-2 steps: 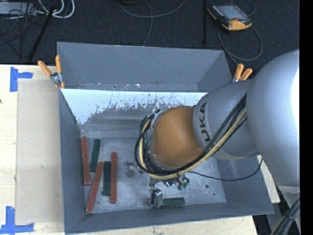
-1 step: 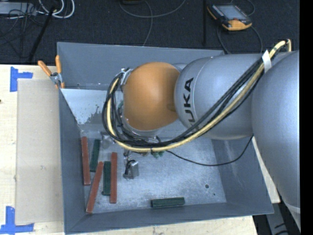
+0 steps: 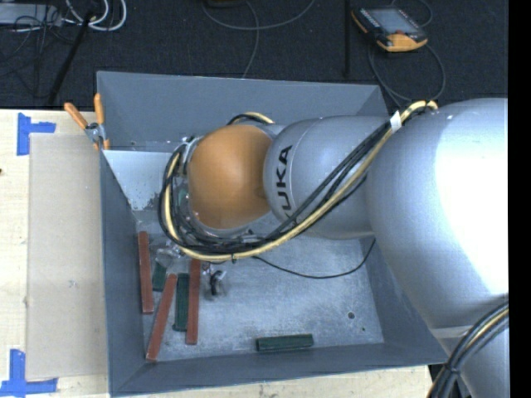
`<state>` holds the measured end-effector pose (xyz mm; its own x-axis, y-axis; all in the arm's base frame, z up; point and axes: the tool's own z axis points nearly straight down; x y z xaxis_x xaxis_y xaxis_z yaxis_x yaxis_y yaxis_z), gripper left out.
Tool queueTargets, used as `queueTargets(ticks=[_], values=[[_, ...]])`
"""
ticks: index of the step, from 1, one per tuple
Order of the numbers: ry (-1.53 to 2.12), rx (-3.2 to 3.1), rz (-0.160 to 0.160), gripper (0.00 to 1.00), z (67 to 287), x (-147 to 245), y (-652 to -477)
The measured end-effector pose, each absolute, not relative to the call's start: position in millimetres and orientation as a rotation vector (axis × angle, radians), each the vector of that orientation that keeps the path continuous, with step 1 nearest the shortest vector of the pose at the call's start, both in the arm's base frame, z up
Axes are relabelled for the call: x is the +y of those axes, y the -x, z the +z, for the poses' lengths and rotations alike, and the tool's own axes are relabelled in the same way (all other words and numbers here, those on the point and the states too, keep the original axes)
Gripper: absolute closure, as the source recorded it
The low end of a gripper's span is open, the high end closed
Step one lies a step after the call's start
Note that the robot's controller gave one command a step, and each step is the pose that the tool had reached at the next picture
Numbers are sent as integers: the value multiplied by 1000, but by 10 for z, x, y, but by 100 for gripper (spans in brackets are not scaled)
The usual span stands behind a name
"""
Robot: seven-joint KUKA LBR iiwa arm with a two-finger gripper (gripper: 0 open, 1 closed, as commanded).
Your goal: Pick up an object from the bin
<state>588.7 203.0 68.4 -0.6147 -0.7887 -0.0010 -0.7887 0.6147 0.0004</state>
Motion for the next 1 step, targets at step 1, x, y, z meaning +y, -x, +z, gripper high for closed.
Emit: queueTargets(ticks=[1], values=[[1371,2818,1,100,740,2036,-5915]])
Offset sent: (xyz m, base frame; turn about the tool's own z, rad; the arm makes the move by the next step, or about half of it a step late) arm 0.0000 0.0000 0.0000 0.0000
